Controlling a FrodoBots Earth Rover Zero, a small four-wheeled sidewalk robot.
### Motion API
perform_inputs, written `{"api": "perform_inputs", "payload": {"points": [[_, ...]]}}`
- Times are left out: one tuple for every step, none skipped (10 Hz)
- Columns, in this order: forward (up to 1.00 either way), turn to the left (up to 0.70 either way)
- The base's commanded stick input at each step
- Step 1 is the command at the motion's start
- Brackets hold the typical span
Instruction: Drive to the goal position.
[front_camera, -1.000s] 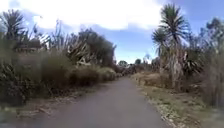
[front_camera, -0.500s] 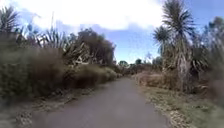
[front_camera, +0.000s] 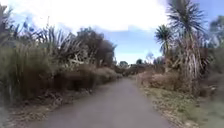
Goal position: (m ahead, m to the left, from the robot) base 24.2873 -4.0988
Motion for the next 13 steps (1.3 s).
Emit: {"api": "perform_inputs", "payload": {"points": [[0.85, 0.0], [0.85, 0.0], [0.85, 0.0], [0.85, 0.0], [0.85, 0.0], [0.85, 0.0], [0.85, 0.0], [0.85, 0.0], [0.85, 0.0], [0.85, 0.0], [0.85, -0.01], [0.85, -0.13], [0.85, -0.25]]}}
